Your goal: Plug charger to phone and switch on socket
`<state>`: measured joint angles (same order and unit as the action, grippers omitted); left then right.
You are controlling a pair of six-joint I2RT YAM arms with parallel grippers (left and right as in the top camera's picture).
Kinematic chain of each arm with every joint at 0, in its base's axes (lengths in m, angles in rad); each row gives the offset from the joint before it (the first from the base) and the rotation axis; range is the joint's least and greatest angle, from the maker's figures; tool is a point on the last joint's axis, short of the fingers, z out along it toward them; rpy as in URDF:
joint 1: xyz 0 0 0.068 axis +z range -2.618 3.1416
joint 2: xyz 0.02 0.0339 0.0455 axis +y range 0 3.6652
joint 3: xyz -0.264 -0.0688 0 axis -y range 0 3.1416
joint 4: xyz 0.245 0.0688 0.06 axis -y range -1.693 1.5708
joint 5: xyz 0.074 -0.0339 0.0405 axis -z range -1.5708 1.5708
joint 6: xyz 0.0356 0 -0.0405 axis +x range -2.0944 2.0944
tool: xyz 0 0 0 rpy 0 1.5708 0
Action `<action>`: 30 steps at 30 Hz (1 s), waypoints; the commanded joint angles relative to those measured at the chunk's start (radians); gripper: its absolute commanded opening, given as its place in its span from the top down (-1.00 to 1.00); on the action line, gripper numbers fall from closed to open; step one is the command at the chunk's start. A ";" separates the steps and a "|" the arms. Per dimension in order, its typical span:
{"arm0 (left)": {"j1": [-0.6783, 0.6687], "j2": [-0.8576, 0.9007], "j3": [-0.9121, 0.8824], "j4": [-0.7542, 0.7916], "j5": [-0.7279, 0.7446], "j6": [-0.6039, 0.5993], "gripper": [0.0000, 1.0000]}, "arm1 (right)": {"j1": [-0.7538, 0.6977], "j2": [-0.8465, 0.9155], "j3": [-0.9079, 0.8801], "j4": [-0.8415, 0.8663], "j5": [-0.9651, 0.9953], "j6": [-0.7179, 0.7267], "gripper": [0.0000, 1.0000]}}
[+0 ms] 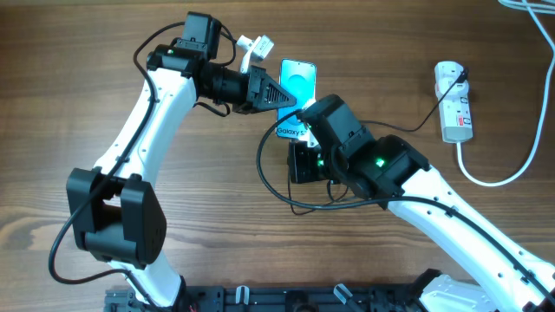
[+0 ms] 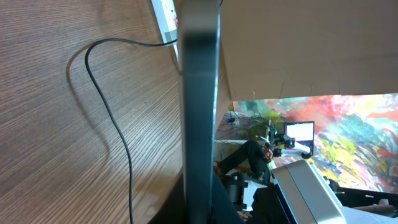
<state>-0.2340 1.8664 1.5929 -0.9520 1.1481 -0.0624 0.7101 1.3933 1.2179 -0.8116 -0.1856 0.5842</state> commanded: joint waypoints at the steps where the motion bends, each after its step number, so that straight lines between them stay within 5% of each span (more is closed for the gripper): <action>1: -0.006 -0.028 0.016 -0.002 0.017 0.007 0.92 | -0.006 0.012 0.011 0.013 0.032 -0.016 0.91; 30: -0.044 -0.028 0.016 -0.005 -0.051 0.010 0.92 | -0.006 0.013 0.073 -0.018 0.059 -0.026 0.91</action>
<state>-0.2485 1.8664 1.5929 -0.9493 1.1088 -0.0624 0.7101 1.3972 1.2396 -0.8532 -0.1749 0.5735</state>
